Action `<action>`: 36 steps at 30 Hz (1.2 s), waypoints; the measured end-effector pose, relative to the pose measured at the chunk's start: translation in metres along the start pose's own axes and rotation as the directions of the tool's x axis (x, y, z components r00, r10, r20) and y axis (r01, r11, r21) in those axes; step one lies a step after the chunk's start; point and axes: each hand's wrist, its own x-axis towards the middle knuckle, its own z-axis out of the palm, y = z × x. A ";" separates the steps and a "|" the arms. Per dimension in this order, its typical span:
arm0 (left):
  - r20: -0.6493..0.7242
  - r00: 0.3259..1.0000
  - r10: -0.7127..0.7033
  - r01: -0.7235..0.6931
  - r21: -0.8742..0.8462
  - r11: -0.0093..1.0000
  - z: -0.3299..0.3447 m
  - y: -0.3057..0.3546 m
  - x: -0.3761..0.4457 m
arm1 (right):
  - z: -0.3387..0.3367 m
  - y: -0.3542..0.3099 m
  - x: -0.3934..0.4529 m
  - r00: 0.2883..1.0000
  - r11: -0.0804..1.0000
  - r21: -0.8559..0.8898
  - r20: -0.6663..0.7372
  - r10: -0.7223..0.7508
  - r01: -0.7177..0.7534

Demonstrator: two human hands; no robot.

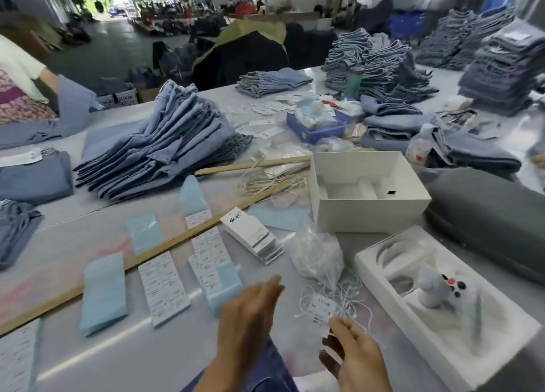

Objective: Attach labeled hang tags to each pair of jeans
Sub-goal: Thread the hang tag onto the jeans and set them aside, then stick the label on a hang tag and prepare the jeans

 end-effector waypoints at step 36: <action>0.388 0.853 -0.350 0.172 0.424 0.889 0.075 -0.137 0.133 | -0.094 0.044 0.036 0.995 0.995 -0.001 0.019 -0.102 0.102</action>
